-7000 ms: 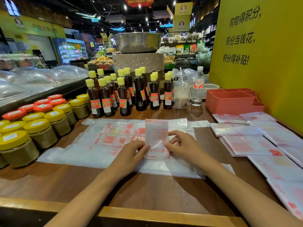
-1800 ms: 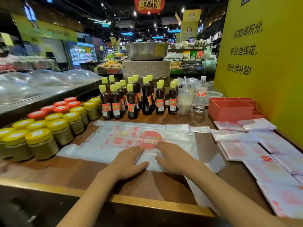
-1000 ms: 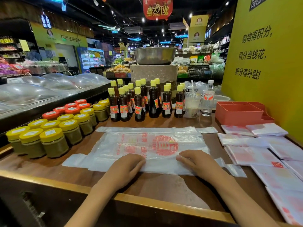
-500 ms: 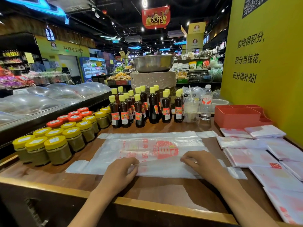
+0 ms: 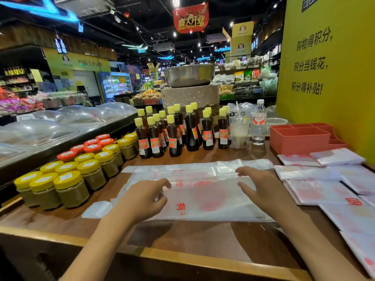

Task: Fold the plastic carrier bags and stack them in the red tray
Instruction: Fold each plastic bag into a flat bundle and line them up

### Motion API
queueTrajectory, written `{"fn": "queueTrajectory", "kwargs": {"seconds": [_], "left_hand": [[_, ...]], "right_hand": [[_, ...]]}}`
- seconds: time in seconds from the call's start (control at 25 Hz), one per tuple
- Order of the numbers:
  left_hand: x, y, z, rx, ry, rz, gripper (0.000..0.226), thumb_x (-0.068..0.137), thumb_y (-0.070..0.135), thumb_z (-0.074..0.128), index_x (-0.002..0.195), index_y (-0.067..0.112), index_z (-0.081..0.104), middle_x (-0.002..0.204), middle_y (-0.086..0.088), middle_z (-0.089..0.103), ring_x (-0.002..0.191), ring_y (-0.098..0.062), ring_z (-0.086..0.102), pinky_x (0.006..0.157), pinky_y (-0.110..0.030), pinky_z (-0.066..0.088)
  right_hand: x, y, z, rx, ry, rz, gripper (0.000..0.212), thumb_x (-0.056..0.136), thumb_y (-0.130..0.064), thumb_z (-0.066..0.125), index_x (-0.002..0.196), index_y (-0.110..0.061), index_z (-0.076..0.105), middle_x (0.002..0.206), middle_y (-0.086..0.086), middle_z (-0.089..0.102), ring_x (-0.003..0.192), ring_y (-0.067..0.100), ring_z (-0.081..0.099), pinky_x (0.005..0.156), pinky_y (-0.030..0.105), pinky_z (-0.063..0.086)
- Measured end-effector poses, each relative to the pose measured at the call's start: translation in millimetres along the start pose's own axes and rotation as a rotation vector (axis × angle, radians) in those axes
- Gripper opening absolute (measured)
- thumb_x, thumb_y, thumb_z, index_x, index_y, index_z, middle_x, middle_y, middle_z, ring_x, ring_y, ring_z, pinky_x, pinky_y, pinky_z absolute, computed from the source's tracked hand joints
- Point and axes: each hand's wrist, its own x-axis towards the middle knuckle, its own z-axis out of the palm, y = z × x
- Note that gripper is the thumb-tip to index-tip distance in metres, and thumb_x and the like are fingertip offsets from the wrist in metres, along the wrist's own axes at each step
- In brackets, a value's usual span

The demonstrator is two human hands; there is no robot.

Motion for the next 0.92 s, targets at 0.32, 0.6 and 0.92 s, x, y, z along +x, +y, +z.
{"fn": "queueTrajectory", "kwargs": {"seconds": [0.32,0.6,0.92], "left_hand": [[-3.1,34.3,67.9,-0.142,-0.099,0.020,0.053,0.107,0.041,0.030,0.158,0.036,0.014,0.166,0.013,0.011,0.152,-0.006,0.007,0.121,-0.030,-0.004],[-0.7,34.9,77.0,-0.083,-0.268,0.038,0.064,0.101,0.064,0.022,0.158,0.041,0.006,0.166,0.015,-0.001,0.152,-0.004,-0.006,0.124,-0.038,-0.009],[-1.4,21.5,77.2,-0.055,-0.313,-0.155,0.127,0.051,0.101,-0.007,0.159,0.033,-0.005,0.166,0.008,-0.010,0.153,-0.013,-0.011,0.124,-0.045,-0.007]], "right_hand": [[-5.7,-29.8,43.6,-0.231,-0.120,-0.338,0.049,0.089,-0.027,0.061,0.137,-0.018,0.057,0.147,0.004,0.053,0.137,0.023,0.049,0.117,0.038,0.021],[-13.7,-42.8,36.8,-0.016,-0.593,-0.163,0.059,0.104,-0.057,0.031,0.158,-0.033,0.028,0.166,-0.009,0.021,0.151,0.007,0.014,0.120,0.025,0.007],[-16.2,5.6,28.6,-0.197,-0.703,0.344,0.093,0.090,-0.081,0.015,0.162,-0.024,0.000,0.168,0.001,-0.011,0.155,0.021,-0.011,0.123,0.048,-0.007]]}}
